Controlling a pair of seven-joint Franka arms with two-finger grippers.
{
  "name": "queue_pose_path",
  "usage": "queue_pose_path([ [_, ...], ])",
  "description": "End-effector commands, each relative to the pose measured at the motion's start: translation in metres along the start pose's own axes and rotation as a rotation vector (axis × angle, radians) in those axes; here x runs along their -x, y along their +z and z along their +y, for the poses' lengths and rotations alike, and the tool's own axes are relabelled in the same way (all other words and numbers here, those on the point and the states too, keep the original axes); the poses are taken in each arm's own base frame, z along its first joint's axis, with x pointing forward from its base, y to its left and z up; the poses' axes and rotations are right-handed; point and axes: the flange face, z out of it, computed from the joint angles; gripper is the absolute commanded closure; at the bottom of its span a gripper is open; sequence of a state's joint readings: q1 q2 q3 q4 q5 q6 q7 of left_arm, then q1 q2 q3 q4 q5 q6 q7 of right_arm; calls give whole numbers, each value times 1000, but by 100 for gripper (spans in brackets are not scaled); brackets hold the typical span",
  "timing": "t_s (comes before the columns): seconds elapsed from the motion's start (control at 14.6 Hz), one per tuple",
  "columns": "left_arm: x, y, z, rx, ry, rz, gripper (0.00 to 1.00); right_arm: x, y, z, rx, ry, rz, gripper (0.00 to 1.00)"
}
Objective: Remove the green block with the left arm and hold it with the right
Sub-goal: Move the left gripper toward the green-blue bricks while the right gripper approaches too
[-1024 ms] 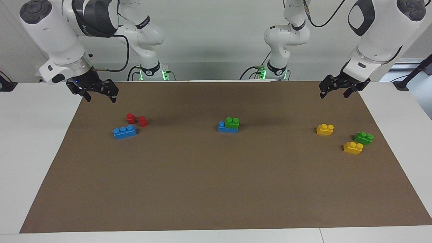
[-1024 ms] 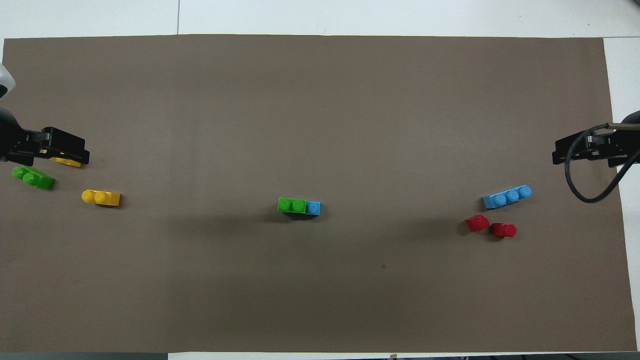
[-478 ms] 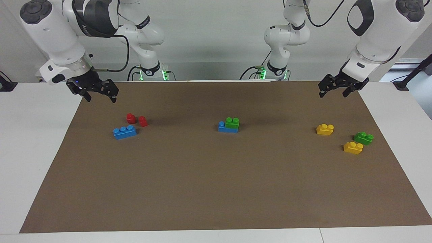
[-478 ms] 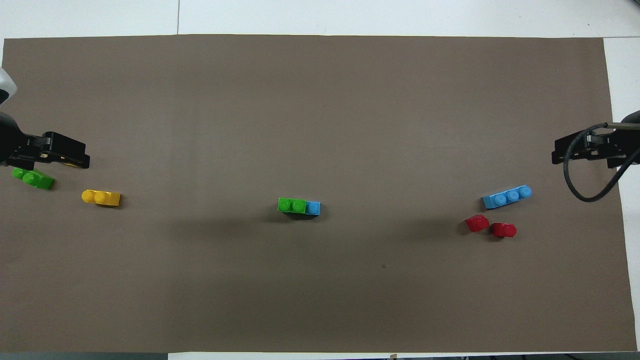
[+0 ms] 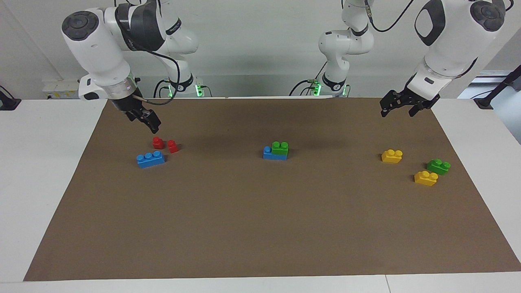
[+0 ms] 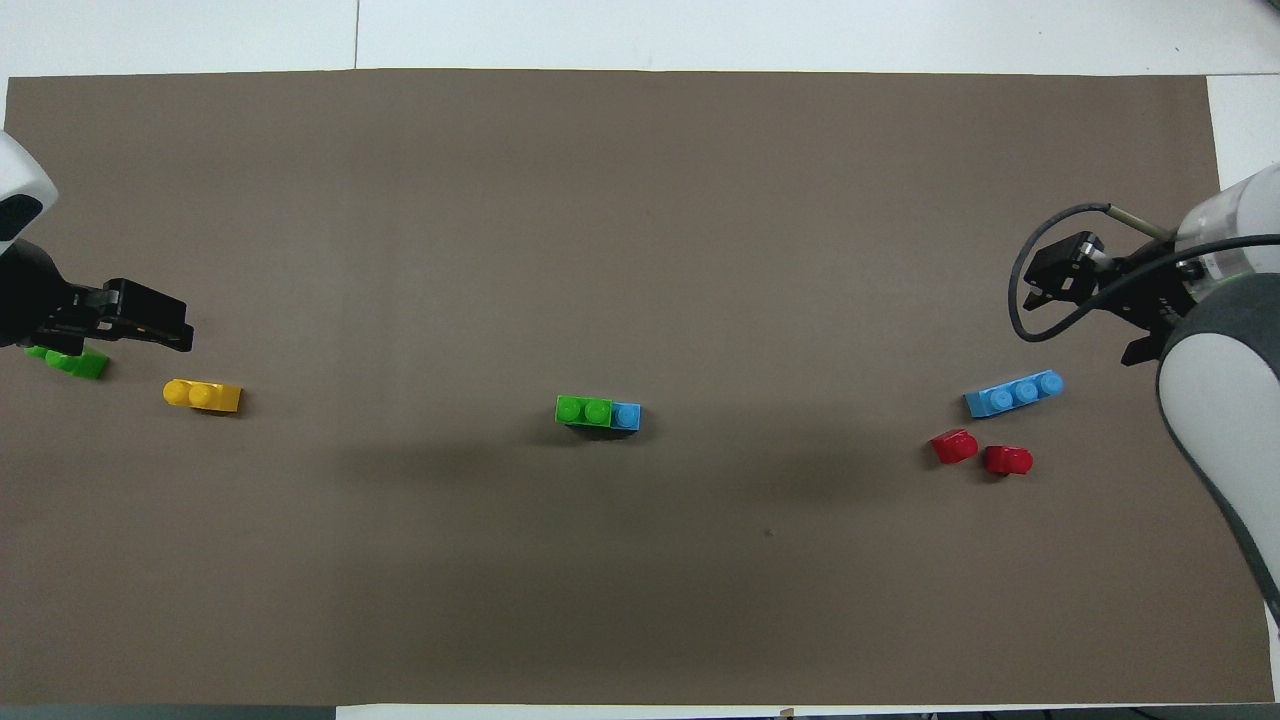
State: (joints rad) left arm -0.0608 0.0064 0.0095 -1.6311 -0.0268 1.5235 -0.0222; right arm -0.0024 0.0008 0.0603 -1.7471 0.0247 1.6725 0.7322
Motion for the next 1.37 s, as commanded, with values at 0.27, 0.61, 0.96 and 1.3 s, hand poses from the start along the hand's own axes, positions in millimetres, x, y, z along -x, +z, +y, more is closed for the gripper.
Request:
queue_pose_path([
  [0.27, 28, 19, 73, -7, -333, 16, 0, 36, 47, -43, -107, 511, -123, 0],
  [0.61, 55, 40, 139, -17, -555, 22, 0, 51, 69, -66, -191, 807, -273, 0],
  [0.96, 74, 58, 191, 65, -904, 76, 0, 80, 104, -95, -203, 903, -307, 0],
  [1.3, 75, 80, 235, 159, -1238, 88, 0, 99, 127, -111, -210, 984, -364, 0],
])
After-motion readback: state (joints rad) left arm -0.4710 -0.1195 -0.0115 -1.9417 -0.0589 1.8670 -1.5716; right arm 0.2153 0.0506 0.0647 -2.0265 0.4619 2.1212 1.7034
